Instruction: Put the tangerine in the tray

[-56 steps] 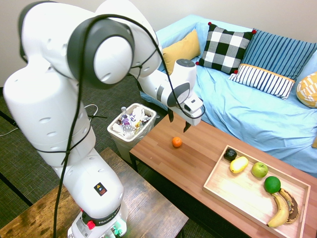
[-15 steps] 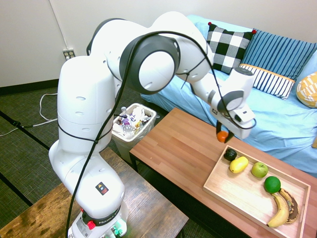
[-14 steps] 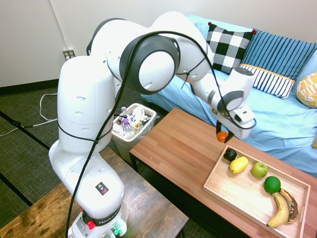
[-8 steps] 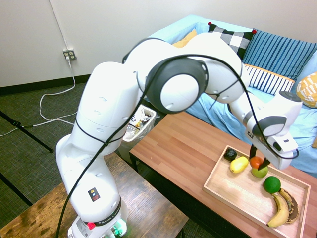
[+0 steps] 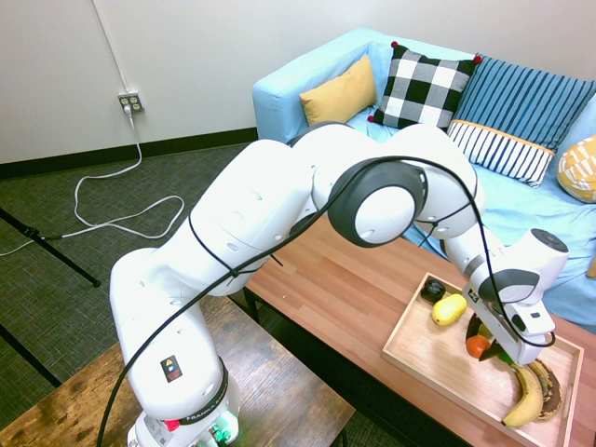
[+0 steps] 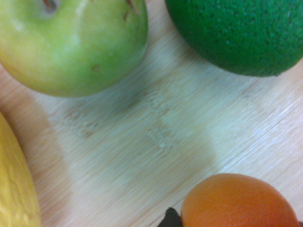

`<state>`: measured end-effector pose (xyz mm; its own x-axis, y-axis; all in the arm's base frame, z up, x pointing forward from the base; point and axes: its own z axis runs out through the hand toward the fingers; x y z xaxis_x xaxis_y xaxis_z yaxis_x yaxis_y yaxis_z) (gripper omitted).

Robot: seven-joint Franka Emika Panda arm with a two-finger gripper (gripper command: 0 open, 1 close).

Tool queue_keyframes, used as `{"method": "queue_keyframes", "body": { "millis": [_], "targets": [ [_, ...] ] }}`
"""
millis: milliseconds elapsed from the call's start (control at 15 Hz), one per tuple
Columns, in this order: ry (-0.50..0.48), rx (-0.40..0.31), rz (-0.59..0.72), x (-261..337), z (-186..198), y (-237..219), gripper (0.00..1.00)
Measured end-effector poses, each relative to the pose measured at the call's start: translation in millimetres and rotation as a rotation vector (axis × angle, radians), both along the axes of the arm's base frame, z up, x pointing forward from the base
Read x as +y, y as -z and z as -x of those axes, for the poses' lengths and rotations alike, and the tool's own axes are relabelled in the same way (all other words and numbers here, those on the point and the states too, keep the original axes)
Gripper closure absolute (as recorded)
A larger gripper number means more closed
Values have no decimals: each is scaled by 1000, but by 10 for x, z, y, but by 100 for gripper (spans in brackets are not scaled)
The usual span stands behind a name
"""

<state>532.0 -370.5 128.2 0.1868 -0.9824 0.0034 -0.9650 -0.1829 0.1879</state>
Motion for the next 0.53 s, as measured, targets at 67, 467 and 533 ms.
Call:
{"method": "queue_keyframes", "body": {
  "millis": [67, 467, 533],
  "targets": [
    [-2, 7, -4, 8, 19, 78, 100],
    [-15, 19, -18, 38, 76, 323, 0],
    [-18, 18, -20, 36, 77, 323, 0]
  ]
}}
